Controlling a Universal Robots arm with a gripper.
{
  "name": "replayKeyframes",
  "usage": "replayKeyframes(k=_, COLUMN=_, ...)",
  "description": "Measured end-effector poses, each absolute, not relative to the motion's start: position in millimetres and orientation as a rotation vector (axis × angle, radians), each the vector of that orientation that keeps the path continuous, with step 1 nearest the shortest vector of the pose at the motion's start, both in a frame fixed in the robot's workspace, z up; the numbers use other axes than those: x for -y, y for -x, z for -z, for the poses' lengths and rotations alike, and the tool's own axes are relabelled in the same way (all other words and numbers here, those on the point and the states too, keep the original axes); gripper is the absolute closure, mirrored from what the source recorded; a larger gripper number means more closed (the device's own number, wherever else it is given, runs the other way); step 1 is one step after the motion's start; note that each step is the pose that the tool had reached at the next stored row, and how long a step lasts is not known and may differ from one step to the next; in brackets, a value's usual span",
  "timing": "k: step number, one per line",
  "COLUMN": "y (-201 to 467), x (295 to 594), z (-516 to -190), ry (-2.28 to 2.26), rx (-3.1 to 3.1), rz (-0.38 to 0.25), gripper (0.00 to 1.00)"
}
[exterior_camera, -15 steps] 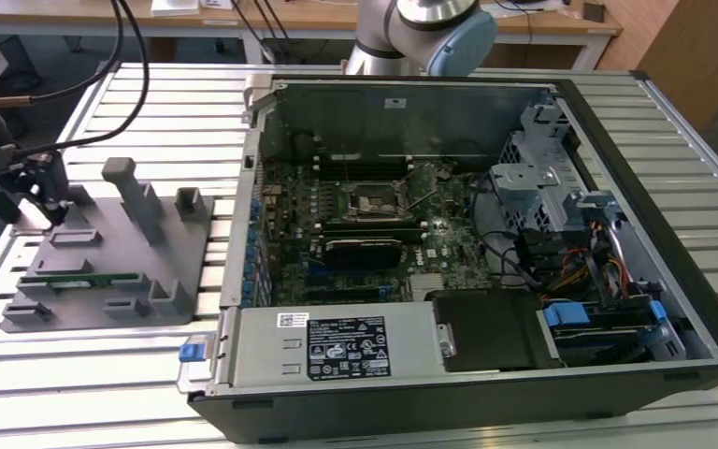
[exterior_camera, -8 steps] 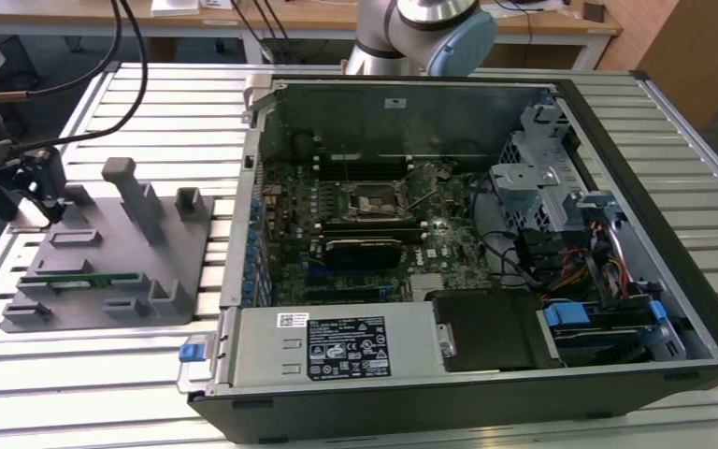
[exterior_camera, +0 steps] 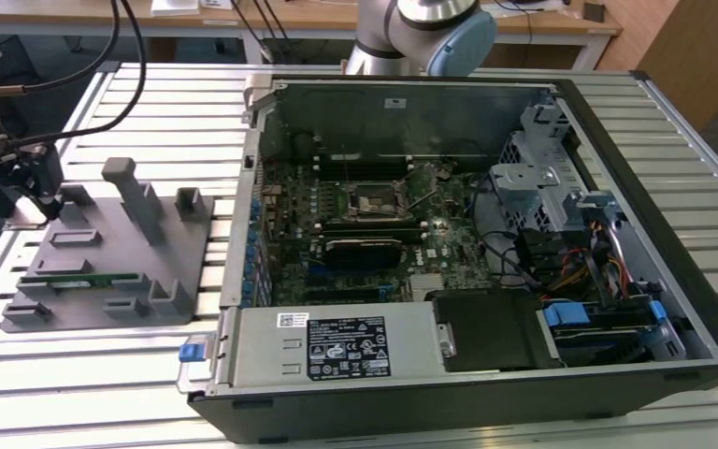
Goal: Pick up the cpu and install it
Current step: 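Pick up the cpu and move it towards the insertion slot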
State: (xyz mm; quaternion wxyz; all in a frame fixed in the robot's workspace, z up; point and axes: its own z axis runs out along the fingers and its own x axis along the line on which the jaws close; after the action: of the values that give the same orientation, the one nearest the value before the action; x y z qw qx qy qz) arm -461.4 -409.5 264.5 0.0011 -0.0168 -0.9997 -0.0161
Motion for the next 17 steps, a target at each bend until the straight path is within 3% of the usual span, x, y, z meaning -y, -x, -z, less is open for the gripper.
replayKeyframes(k=17, y=461, x=410, z=-279, ry=0.053, rx=3.139, rz=0.051, gripper=0.47)
